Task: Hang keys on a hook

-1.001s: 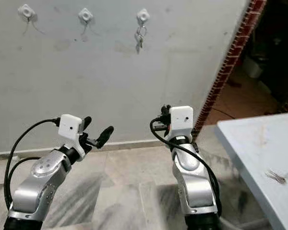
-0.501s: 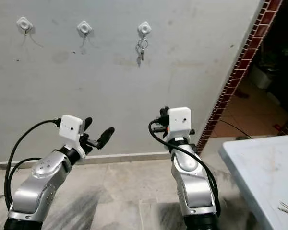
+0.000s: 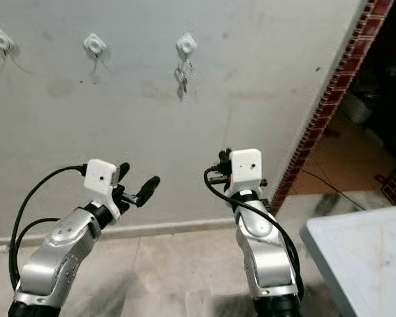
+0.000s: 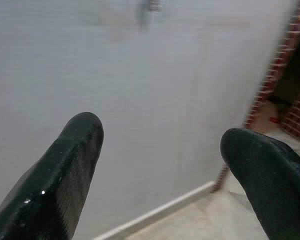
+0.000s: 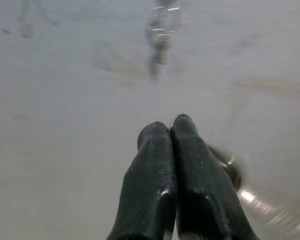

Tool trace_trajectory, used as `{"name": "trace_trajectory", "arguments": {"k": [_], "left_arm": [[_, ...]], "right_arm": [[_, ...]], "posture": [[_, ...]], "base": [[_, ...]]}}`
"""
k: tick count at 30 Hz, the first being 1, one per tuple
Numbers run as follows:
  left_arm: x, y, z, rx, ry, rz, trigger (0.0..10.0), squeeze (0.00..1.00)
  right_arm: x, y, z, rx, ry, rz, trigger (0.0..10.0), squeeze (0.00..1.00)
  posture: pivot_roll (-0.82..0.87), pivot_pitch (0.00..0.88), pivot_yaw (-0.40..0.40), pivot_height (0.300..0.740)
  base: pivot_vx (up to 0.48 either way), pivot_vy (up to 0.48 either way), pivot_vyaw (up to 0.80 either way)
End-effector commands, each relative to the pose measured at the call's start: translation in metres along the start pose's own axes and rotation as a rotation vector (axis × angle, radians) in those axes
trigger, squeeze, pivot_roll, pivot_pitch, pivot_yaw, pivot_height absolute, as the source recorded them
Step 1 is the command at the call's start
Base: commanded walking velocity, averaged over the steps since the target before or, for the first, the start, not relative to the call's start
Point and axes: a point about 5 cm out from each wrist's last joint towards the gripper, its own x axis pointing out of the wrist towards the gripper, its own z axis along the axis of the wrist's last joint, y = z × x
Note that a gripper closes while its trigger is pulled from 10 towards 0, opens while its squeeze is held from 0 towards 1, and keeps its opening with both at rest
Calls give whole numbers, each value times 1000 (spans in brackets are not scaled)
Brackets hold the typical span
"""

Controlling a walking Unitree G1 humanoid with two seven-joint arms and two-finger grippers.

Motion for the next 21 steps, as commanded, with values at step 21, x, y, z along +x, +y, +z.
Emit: {"name": "trace_trajectory", "arguments": {"k": [21], "left_arm": [[17, -12, -9, 18, 26, -58, 10000, 0]], "right_arm": [[3, -15, -1, -28, -20, -40, 10000, 0]], "posture": [[130, 0, -42, 740]], "base": [[232, 216, 93]]}}
